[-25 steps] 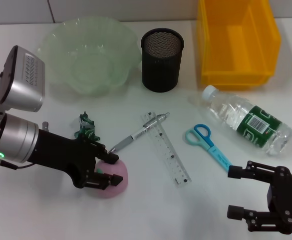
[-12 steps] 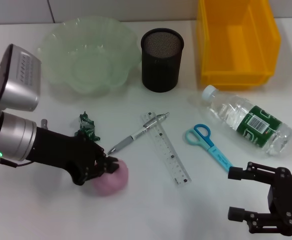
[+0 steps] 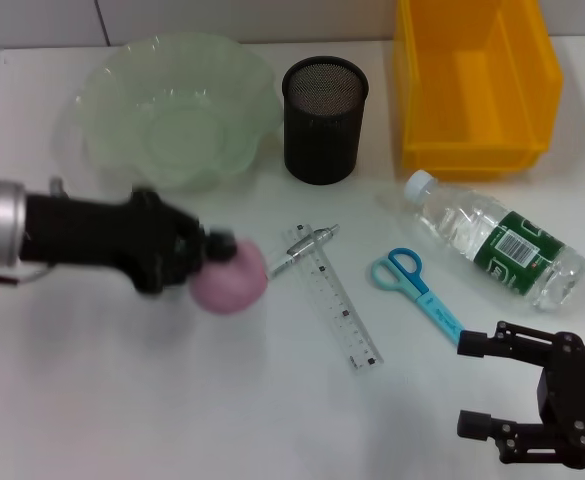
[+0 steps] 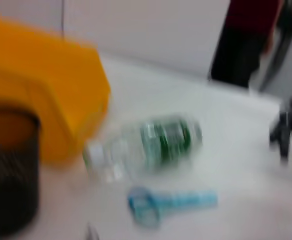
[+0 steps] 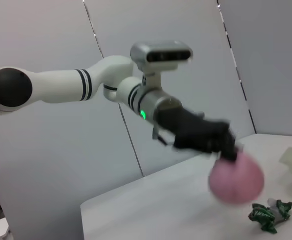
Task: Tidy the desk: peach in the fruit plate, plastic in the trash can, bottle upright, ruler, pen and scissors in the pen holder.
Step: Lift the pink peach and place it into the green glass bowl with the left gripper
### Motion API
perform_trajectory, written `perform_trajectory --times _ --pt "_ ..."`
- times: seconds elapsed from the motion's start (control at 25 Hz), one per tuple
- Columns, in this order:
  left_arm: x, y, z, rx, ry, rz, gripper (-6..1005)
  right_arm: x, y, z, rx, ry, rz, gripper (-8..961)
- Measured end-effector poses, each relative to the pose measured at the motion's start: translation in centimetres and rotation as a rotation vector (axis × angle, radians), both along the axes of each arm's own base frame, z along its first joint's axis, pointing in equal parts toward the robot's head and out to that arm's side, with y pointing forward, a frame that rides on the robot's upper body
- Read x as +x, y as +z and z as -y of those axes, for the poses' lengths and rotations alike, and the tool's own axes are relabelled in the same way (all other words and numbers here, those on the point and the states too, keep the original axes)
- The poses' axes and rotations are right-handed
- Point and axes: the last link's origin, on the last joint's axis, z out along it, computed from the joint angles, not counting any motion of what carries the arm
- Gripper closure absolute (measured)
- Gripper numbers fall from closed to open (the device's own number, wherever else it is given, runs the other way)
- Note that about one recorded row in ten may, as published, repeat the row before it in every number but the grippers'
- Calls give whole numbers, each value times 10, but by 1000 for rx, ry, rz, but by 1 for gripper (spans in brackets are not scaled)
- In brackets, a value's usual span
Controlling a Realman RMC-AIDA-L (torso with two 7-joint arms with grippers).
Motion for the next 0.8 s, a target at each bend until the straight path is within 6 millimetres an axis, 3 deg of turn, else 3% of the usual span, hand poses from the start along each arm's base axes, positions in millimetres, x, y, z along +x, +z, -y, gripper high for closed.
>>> perform_trajectory --times 0.08,0.24,0.44,0.8 --pt "3 11 -8 68 10 58 965 0 0 0 3 1 0 143" --pt "1 32 -49 388 128 196 964 -1 -1 -2 5 4 0 143" --pt "-16 26 -85 586 289 172 913 -5 -4 -4 -3 9 -14 144" --pt "-28 19 -95 647 373 139 751 -8 -10 -3 3 29 -34 145"
